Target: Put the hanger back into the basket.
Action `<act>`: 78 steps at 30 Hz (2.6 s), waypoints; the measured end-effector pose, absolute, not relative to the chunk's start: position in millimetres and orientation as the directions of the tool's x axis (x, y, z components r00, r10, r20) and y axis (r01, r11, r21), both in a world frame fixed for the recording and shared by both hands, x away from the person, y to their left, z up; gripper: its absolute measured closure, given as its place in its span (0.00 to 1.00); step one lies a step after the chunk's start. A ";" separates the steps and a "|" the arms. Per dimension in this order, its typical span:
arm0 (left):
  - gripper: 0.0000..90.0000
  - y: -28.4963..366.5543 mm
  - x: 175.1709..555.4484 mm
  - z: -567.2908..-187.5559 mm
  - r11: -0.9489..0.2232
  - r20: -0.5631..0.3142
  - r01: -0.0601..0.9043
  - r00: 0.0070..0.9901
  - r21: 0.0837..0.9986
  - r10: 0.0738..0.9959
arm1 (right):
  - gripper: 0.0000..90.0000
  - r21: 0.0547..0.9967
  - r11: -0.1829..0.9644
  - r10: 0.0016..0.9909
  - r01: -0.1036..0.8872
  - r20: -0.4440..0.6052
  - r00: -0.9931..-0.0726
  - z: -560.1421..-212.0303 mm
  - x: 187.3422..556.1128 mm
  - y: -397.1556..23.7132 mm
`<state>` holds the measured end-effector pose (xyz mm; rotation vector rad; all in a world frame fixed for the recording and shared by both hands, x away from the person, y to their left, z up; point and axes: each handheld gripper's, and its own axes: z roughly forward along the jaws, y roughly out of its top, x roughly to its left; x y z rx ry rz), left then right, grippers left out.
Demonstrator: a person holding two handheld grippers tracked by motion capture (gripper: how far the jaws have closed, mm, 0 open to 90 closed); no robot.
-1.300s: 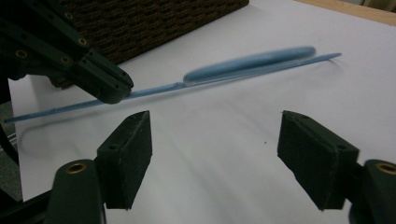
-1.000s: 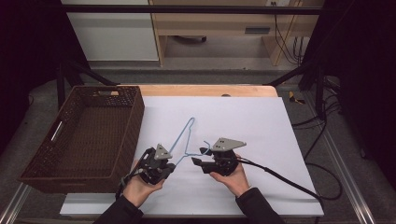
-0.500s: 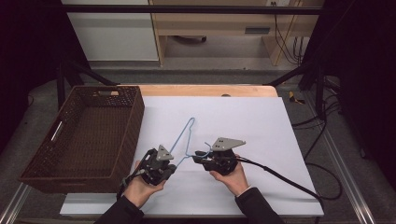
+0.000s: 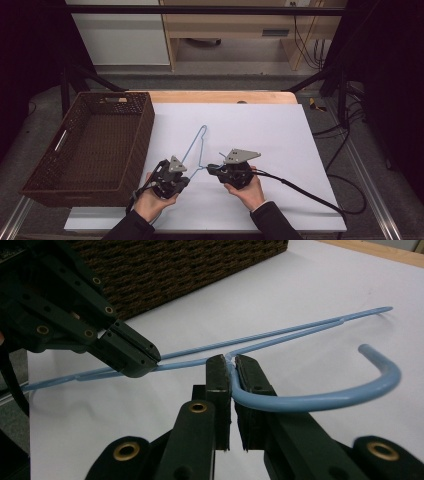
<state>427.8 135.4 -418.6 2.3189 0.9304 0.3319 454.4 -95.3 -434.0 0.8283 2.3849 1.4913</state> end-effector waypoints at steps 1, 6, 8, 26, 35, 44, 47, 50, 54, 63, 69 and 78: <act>0.95 135.4 427.8 -418.6 -0.566 0.005 0.539 0.721 0.623 0.692 | 0.95 0.877 0.330 0.560 0.349 0.115 -0.820 -434.0 454.4 -95.3; 0.81 133.3 429.4 -419.3 -0.574 0.020 0.534 0.720 0.621 0.693 | 0.95 0.877 0.324 0.564 0.355 0.121 -0.817 -433.3 453.7 -95.3; 0.78 129.5 431.4 -423.3 -0.581 0.023 0.534 0.723 0.614 0.690 | 0.95 0.876 0.325 0.564 0.355 0.122 -0.817 -433.1 453.5 -95.4; 0.95 119.9 437.2 -428.9 -0.587 0.032 0.545 0.716 0.599 0.697 | 0.95 0.878 0.324 0.564 0.353 0.120 -0.817 -431.2 452.7 -96.4; 0.97 121.5 433.8 -424.2 -0.578 0.044 0.536 0.708 0.615 0.705 | 0.76 0.882 0.330 0.566 0.337 0.101 -0.818 -425.4 446.7 -100.7; 0.97 126.3 430.5 -411.9 -0.573 0.034 0.517 0.723 0.636 0.690 | 0.54 0.877 0.335 0.565 0.345 0.106 -0.818 -424.0 436.2 -119.1; 0.97 128.0 428.7 -405.9 -0.577 0.043 0.508 0.726 0.639 0.686 | 0.44 0.881 0.314 0.586 0.354 0.113 -0.802 -422.7 435.7 -134.1; 0.97 131.2 427.2 -398.3 -0.576 0.046 0.499 0.729 0.648 0.683 | 0.36 0.883 0.306 0.606 0.355 0.107 -0.788 -421.7 434.3 -150.8; 0.97 134.3 426.6 -385.3 -0.575 0.055 0.479 0.735 0.663 0.676 | 0.25 0.891 0.270 0.645 0.365 0.114 -0.756 -418.6 432.1 -173.9; 0.97 138.7 427.4 -352.8 -0.572 0.061 0.430 0.760 0.699 0.647 | 0.08 0.882 0.271 0.737 0.386 0.068 -0.672 -416.0 429.7 -212.6; 0.97 142.6 429.7 -331.7 -0.572 0.036 0.399 0.798 0.717 0.601 | 0.04 0.885 0.246 0.771 0.394 0.068 -0.634 -415.6 425.4 -235.9; 0.97 151.0 435.5 -309.8 -0.581 0.026 0.370 0.827 0.725 0.561 | 0.04 0.885 0.227 0.799 0.406 0.069 -0.597 -417.1 418.9 -254.5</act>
